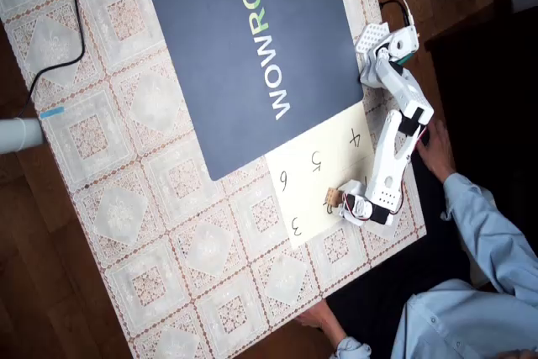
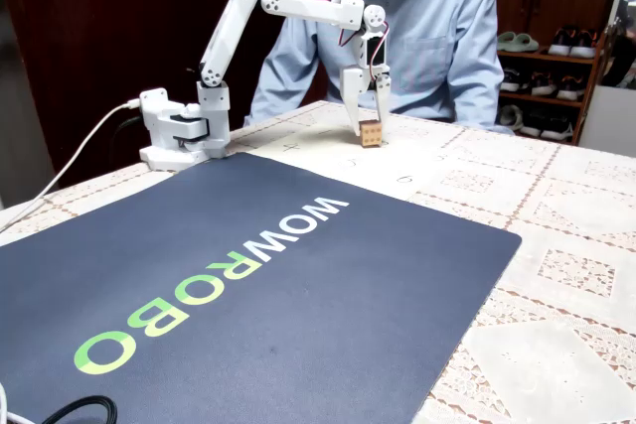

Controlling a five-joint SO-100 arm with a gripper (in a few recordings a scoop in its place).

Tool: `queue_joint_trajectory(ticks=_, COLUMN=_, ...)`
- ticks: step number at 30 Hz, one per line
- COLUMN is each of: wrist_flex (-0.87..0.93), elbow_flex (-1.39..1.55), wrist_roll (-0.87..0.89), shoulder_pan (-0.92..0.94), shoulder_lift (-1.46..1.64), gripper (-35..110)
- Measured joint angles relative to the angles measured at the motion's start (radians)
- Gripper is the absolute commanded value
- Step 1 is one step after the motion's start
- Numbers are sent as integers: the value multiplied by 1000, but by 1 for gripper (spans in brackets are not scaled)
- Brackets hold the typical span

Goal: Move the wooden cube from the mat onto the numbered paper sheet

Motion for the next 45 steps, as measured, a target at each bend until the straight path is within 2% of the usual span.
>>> queue_joint_trajectory(ticks=13, wrist_flex=-2, elbow_flex=-112, wrist_roll=0, shoulder_pan=2, shoulder_lift=-63, gripper=0)
queue_joint_trajectory(ticks=18, wrist_flex=-2, elbow_flex=-126, wrist_roll=0, shoulder_pan=2, shoulder_lift=-67, gripper=29)
queue_joint_trajectory(ticks=24, wrist_flex=17, elbow_flex=-129, wrist_roll=2, shoulder_pan=3, shoulder_lift=-86, gripper=32)
queue_joint_trajectory(ticks=34, wrist_flex=11, elbow_flex=-103, wrist_roll=-15, shoulder_pan=3, shoulder_lift=-34, gripper=28)
queue_joint_trajectory(ticks=40, wrist_flex=-14, elbow_flex=63, wrist_roll=-98, shoulder_pan=64, shoulder_lift=273, gripper=0)
queue_joint_trajectory(ticks=45, wrist_flex=-3, elbow_flex=179, wrist_roll=-89, shoulder_pan=259, shoulder_lift=591, gripper=0)
